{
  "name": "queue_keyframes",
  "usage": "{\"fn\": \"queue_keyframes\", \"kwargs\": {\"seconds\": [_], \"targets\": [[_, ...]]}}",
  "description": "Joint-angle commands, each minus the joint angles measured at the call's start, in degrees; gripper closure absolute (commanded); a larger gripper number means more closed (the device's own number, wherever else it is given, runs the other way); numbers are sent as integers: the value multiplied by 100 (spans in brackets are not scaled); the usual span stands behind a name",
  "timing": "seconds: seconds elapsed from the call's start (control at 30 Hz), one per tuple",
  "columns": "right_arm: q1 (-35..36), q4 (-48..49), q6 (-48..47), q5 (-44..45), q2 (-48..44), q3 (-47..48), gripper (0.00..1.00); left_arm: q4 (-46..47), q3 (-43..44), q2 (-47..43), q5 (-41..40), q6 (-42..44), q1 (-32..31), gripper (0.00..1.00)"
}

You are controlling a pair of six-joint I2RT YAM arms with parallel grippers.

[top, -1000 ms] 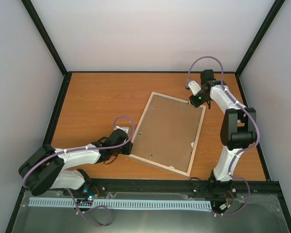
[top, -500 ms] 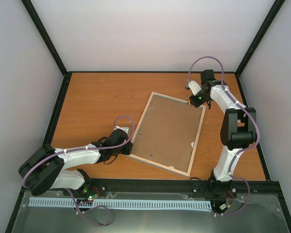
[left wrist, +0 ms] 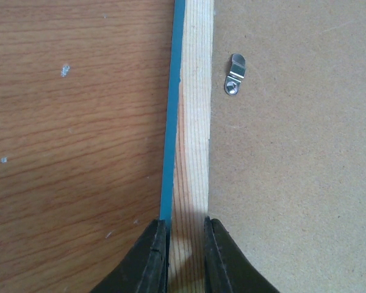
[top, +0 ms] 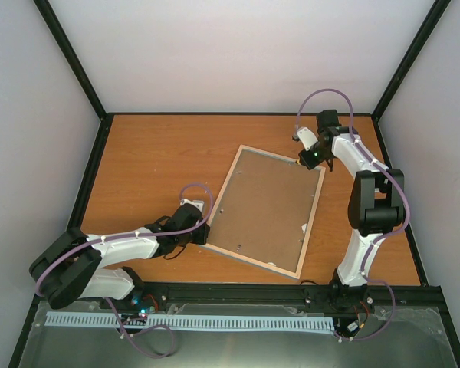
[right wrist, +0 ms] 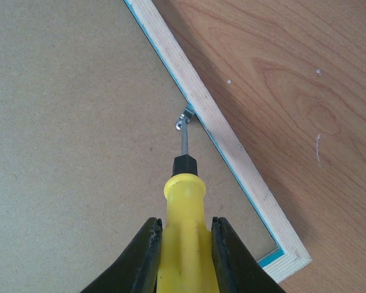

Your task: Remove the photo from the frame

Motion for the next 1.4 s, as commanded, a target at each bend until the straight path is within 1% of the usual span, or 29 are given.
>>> {"fn": "queue_keyframes", "kwargs": {"seconds": [0.0, 0.1, 0.4, 0.47, 0.6, 1.03, 1.37], "targets": [[54, -164, -93, -191, 140, 70, 97, 327, 107, -28, 20, -76, 52, 99], [83, -223, -296, -398, 100, 30, 97, 329, 101, -32, 16, -82, 52, 99], [195, -220, -328, -309, 45, -20, 97, 333, 98, -45, 15, -83, 50, 99], [195, -165, -271, -190, 22, -35, 97, 330, 97, -45, 15, -83, 51, 99], [174, 39, 1, 360, 3, -43, 97, 327, 99, -30, 15, -84, 55, 99], [120, -19, 149, 467, -160, 29, 97, 342, 79, -65, 15, -84, 50, 99], [116, 50, 187, 640, -432, -151, 97, 346, 61, -94, 15, -86, 50, 99]]}}
